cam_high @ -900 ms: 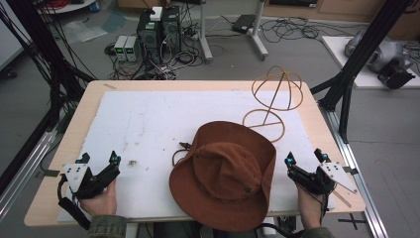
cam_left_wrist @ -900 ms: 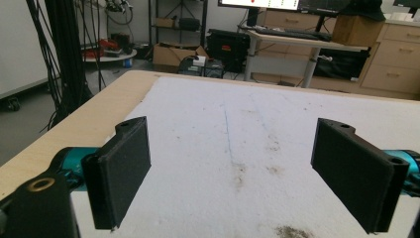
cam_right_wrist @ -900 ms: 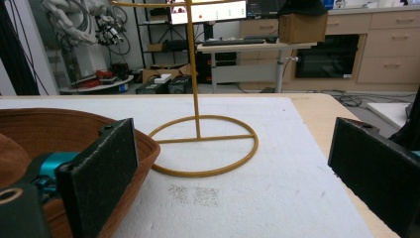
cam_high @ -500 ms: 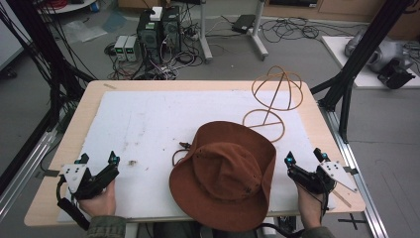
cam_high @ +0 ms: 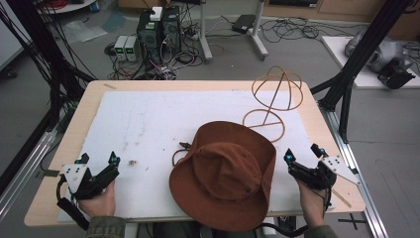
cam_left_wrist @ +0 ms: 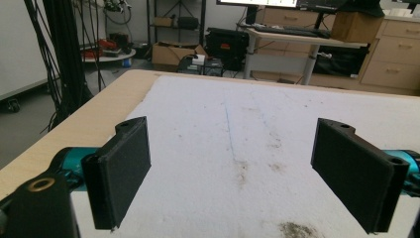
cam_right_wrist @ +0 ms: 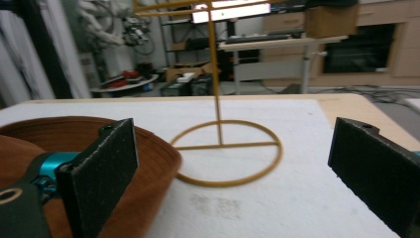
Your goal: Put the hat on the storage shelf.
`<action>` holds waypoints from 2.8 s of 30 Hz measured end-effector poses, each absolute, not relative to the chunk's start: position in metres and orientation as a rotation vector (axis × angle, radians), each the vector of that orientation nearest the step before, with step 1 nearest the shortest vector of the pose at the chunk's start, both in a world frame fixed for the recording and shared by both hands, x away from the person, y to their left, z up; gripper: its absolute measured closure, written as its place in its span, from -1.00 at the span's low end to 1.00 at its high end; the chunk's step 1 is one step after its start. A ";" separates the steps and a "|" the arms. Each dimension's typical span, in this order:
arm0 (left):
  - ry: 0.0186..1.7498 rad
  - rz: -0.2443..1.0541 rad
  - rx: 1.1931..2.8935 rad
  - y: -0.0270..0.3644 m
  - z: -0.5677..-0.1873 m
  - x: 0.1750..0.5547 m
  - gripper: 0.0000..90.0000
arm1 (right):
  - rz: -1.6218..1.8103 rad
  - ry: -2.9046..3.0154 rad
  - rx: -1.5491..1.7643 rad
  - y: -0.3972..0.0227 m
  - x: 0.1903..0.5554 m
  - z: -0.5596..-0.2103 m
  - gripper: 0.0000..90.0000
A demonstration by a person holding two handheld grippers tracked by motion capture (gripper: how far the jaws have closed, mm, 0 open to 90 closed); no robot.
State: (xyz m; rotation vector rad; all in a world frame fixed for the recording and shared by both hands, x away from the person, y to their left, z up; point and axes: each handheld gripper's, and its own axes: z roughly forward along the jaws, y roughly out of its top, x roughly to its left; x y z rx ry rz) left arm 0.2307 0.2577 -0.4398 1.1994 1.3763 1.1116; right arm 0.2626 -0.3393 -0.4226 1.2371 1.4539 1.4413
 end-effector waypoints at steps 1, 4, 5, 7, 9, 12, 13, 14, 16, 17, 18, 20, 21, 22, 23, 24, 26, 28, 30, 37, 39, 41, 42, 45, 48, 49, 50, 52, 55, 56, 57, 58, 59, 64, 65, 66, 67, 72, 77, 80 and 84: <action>1.379 1.111 1.204 0.259 -0.440 0.230 -0.65 | 1.454 1.477 1.219 -0.339 0.265 -0.420 -0.90; 1.384 1.109 1.196 0.260 -0.440 0.229 -0.65 | 1.477 1.547 1.186 -0.336 0.268 -0.414 -0.90; 1.386 1.108 1.196 0.261 -0.440 0.229 -0.65 | 1.481 1.572 1.165 -0.334 0.269 -0.412 -0.90; 1.388 1.108 1.193 0.262 -0.440 0.228 -0.65 | 1.488 1.623 1.131 -0.330 0.271 -0.408 -0.90; 1.389 1.108 1.193 0.262 -0.440 0.227 -0.65 | 1.499 1.677 1.091 -0.325 0.272 -0.406 -0.90; 1.392 1.108 1.189 0.263 -0.440 0.226 -0.65 | 1.507 1.758 1.018 -0.319 0.274 -0.401 -0.90; 1.394 1.107 1.187 0.264 -0.440 0.226 -0.65 | 1.514 1.787 0.997 -0.317 0.274 -0.400 -0.90; 1.396 1.105 1.184 0.265 -0.441 0.226 -0.65 | 1.520 1.815 0.970 -0.315 0.275 -0.398 -0.90; 1.399 1.103 1.181 0.265 -0.441 0.226 -0.65 | 1.523 1.888 0.935 -0.311 0.275 -0.395 -0.90; 1.399 1.102 1.179 0.266 -0.441 0.225 -0.65 | 1.520 1.925 0.911 -0.309 0.275 -0.393 -0.90; 1.399 1.102 1.179 0.266 -0.441 0.225 -0.65 | 1.520 1.925 0.911 -0.309 0.275 -0.393 -0.90; 1.400 1.099 1.181 0.266 -0.441 0.225 -0.65 | 1.509 2.024 0.844 -0.304 0.275 -0.390 -0.90; 1.398 1.098 1.181 0.265 -0.441 0.225 -0.65 | 1.495 2.102 0.778 -0.299 0.274 -0.387 -0.90; 1.398 1.095 1.180 0.265 -0.441 0.225 -0.65 | 1.500 2.149 0.754 -0.297 0.274 -0.386 -0.90; 1.394 1.088 1.180 0.265 -0.441 0.225 -0.65 | 1.502 2.186 0.731 -0.295 0.274 -0.386 -0.90; 1.394 1.088 1.180 0.265 -0.441 0.225 -0.65 | 1.502 2.186 0.731 -0.295 0.274 -0.386 -0.90; 1.377 1.088 1.165 0.265 -0.441 0.224 -0.65 | 1.472 2.294 0.657 -0.288 0.273 -0.386 -0.90; 1.360 1.094 1.156 0.265 -0.440 0.223 -0.64 | 1.445 2.348 0.623 -0.283 0.272 -0.389 -0.90; 1.358 1.099 1.153 0.264 -0.440 0.223 -0.64 | 1.407 2.409 0.605 -0.278 0.272 -0.393 -0.90; 1.363 1.079 1.159 0.264 -0.441 0.224 -0.64 | 1.208 2.534 0.581 -0.254 0.275 -0.407 -0.89; 1.363 1.079 1.159 0.264 -0.441 0.224 -0.64 | 1.173 2.560 0.594 -0.249 0.276 -0.411 -0.85; 1.362 1.076 1.157 0.264 -0.441 0.224 -0.64 | 1.152 2.590 0.601 -0.245 0.277 -0.415 -0.55; 1.362 1.076 1.157 0.264 -0.441 0.224 -0.64 | 1.152 2.590 0.601 -0.245 0.277 -0.415 -0.55; 1.362 1.071 1.153 0.265 -0.441 0.225 -0.64 | 1.233 2.641 0.630 -0.247 0.281 -0.415 0.24; 1.363 1.068 1.149 0.265 -0.441 0.225 -0.64 | 1.226 2.681 0.672 -0.248 0.283 -0.416 0.57; 1.365 1.064 1.149 0.265 -0.441 0.226 -0.64 | 1.196 2.713 0.741 -0.248 0.285 -0.418 0.93; 1.365 1.064 1.149 0.265 -0.441 0.226 -0.64 | 1.196 2.713 0.741 -0.248 0.285 -0.418 0.93; 1.362 1.063 1.155 0.264 -0.442 0.227 -0.64 | 1.218 2.709 0.705 -0.249 0.285 -0.420 0.98; 1.358 1.060 1.159 0.263 -0.442 0.228 -0.64 | 1.251 2.699 0.726 -0.251 0.285 -0.420 0.98; 1.358 1.060 1.159 0.263 -0.442 0.228 -0.64 | 1.254 2.674 0.743 -0.252 0.284 -0.419 0.99; 1.358 1.060 1.159 0.263 -0.442 0.228 -0.64 | 1.255 2.666 0.746 -0.252 0.284 -0.418 0.99; 1.356 1.061 1.162 0.262 -0.442 0.228 -0.64 | 1.259 2.653 0.746 -0.252 0.283 -0.418 0.99; 1.354 1.061 1.159 0.262 -0.442 0.228 -0.64 | 1.268 2.655 0.752 -0.252 0.283 -0.417 0.99; 1.357 1.061 1.160 0.263 -0.442 0.227 -0.64 | 1.304 2.626 0.745 -0.253 0.284 -0.416 0.99; 1.357 1.060 1.160 0.263 -0.442 0.227 -0.64 | 1.326 2.600 0.739 -0.254 0.283 -0.415 0.99; 1.357 1.060 1.160 0.263 -0.442 0.227 -0.64 | 1.326 2.600 0.739 -0.254 0.283 -0.415 0.99; 1.357 1.060 1.160 0.263 -0.442 0.227 -0.64 | 1.358 2.570 0.734 -0.255 0.283 -0.413 0.99; 1.356 1.064 1.164 0.263 -0.442 0.227 -0.64 | 1.426 2.523 0.713 -0.256 0.281 -0.408 0.99; 1.352 1.066 1.175 0.262 -0.443 0.228 -0.64 | 1.589 2.392 0.677 -0.256 0.273 -0.392 0.99; 1.354 1.064 1.175 0.261 -0.443 0.229 -0.64 | 1.643 2.344 0.644 -0.253 0.270 -0.382 0.99; 1.355 1.068 1.173 0.261 -0.443 0.228 -0.64 | 1.677 2.304 0.606 -0.249 0.266 -0.371 0.98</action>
